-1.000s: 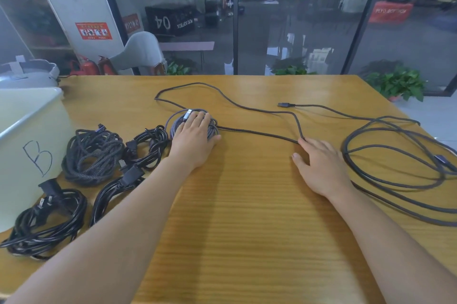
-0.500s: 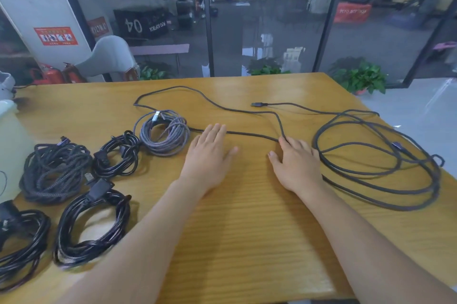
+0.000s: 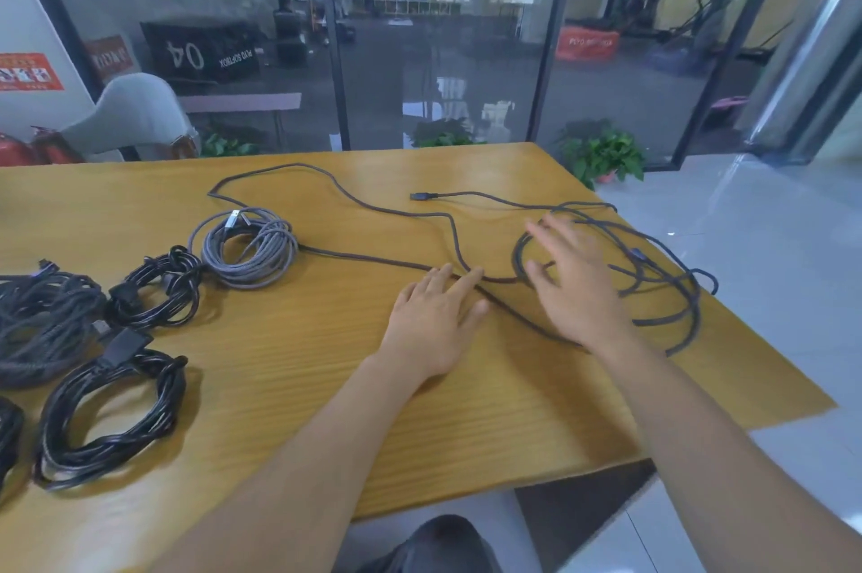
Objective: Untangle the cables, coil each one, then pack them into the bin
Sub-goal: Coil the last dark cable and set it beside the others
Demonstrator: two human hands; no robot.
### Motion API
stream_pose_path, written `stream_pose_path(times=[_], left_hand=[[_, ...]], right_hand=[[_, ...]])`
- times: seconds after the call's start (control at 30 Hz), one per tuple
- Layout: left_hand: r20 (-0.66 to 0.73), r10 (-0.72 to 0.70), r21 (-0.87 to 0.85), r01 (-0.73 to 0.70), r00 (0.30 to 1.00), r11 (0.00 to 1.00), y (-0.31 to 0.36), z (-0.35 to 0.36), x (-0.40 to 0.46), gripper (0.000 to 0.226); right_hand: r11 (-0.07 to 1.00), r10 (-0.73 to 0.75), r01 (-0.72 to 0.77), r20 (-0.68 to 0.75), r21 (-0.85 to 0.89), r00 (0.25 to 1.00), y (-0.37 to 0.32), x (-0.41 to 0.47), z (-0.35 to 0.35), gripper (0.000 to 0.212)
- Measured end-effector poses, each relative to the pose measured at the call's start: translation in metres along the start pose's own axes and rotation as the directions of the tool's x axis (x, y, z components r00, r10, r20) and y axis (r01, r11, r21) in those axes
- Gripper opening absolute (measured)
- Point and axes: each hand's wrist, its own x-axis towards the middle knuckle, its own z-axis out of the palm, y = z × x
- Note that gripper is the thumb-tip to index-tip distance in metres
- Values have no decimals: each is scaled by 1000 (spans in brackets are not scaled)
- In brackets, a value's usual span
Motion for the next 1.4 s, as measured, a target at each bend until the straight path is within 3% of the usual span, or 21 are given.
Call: stream_pose_path(times=[0.07, 0.2, 0.37, 0.57, 0.73, 0.87, 0.97, 1.0, 1.07, 1.13, 1.17, 1.23, 1.3, 1.4], left_hand=[[54, -12, 15, 11, 998, 1000, 7, 2, 3, 57], [105, -35, 44, 30, 994, 999, 13, 8, 18, 60], [123, -59, 76, 50, 991, 996, 18, 12, 48, 63], [142, -96, 93, 83, 985, 992, 23, 12, 96, 67], [82, -83, 58, 78, 993, 995, 17, 10, 114, 63], [4, 102, -95, -101, 995, 990, 27, 10, 104, 54], [78, 155, -18, -154, 985, 988, 22, 14, 98, 51], [99, 149, 27, -152, 984, 988, 18, 15, 96, 53], [92, 141, 57, -147, 986, 988, 9, 13, 92, 53], [66, 157, 56, -160, 985, 986, 3, 10, 89, 50], [62, 160, 66, -164, 985, 984, 0, 7, 88, 49], [59, 139, 81, -143, 989, 986, -9, 3, 89, 48], [47, 84, 79, -87, 995, 993, -19, -3, 91, 47], [-28, -7, 75, 10, 1000, 997, -29, -9, 92, 46]], right_hand=[[977, 108, -121, -82, -173, 991, 40, 3, -11, 49], [868, 418, -363, 102, -339, 903, 108, -6, -22, 63], [871, 431, -373, 132, -321, 893, 113, -14, -20, 69], [933, 355, -358, 207, -20, 912, 74, -29, -11, 59], [910, 371, -407, 284, 79, 884, 41, -12, 8, 59], [813, 341, -456, 338, 363, 877, 10, 3, 21, 63], [669, 267, -457, 384, 586, 884, -7, 5, 26, 64], [672, 217, -409, 364, 617, 906, -7, 5, 24, 63], [841, 138, -227, 211, 491, 968, 2, 6, 13, 58], [990, 60, -57, -24, 126, 998, 28, 11, 1, 50], [995, 74, -79, -78, -61, 994, 45, 14, -4, 46], [909, 285, -280, -29, -309, 958, 79, 16, -9, 51], [838, 473, -396, 137, -374, 871, 98, 12, -8, 64], [887, 424, -348, 236, -305, 874, 94, 4, -3, 70]])
